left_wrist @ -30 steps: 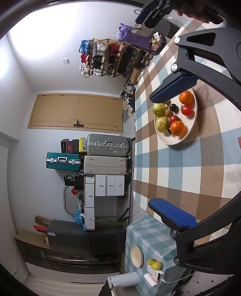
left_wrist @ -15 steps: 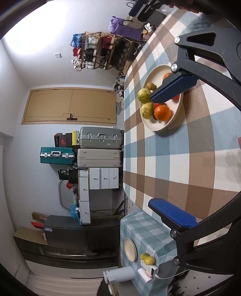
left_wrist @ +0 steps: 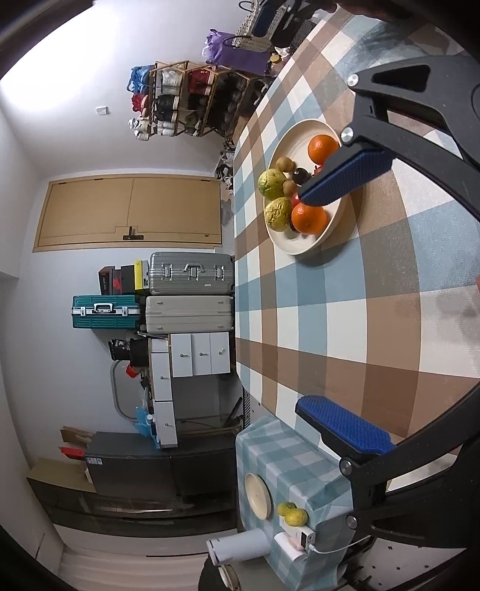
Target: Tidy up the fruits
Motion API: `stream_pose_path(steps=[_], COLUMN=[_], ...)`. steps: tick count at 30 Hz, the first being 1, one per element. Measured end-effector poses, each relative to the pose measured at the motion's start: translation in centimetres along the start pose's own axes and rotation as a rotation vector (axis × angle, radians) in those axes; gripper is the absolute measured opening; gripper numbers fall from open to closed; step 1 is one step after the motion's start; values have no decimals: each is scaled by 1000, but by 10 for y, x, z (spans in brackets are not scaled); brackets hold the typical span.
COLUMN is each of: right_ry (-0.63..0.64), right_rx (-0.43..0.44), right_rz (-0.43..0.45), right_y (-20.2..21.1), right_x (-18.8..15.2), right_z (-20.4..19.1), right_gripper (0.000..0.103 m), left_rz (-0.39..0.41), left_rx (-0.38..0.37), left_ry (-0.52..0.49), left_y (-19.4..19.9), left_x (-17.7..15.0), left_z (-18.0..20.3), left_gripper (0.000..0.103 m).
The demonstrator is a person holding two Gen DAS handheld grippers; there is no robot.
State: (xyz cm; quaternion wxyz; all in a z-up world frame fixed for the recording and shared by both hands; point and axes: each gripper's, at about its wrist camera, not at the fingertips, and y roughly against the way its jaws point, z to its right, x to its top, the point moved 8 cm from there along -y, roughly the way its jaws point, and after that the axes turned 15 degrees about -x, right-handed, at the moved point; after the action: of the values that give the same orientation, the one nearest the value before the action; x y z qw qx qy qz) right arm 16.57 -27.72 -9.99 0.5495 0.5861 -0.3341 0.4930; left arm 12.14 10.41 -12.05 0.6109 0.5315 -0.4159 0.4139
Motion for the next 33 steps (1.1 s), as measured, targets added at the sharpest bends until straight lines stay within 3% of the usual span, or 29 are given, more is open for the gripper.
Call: stream_pose_path(steps=[33], right_ry=[2], right_rx=[0], right_rz=[0], right_y=[1], right_x=[0], right_z=[-1], right_gripper=[103], left_rz=[3], left_rx=[10], left_ry=[5], left_y=[5], left_x=[1], left_z=[-2], left_gripper=[102])
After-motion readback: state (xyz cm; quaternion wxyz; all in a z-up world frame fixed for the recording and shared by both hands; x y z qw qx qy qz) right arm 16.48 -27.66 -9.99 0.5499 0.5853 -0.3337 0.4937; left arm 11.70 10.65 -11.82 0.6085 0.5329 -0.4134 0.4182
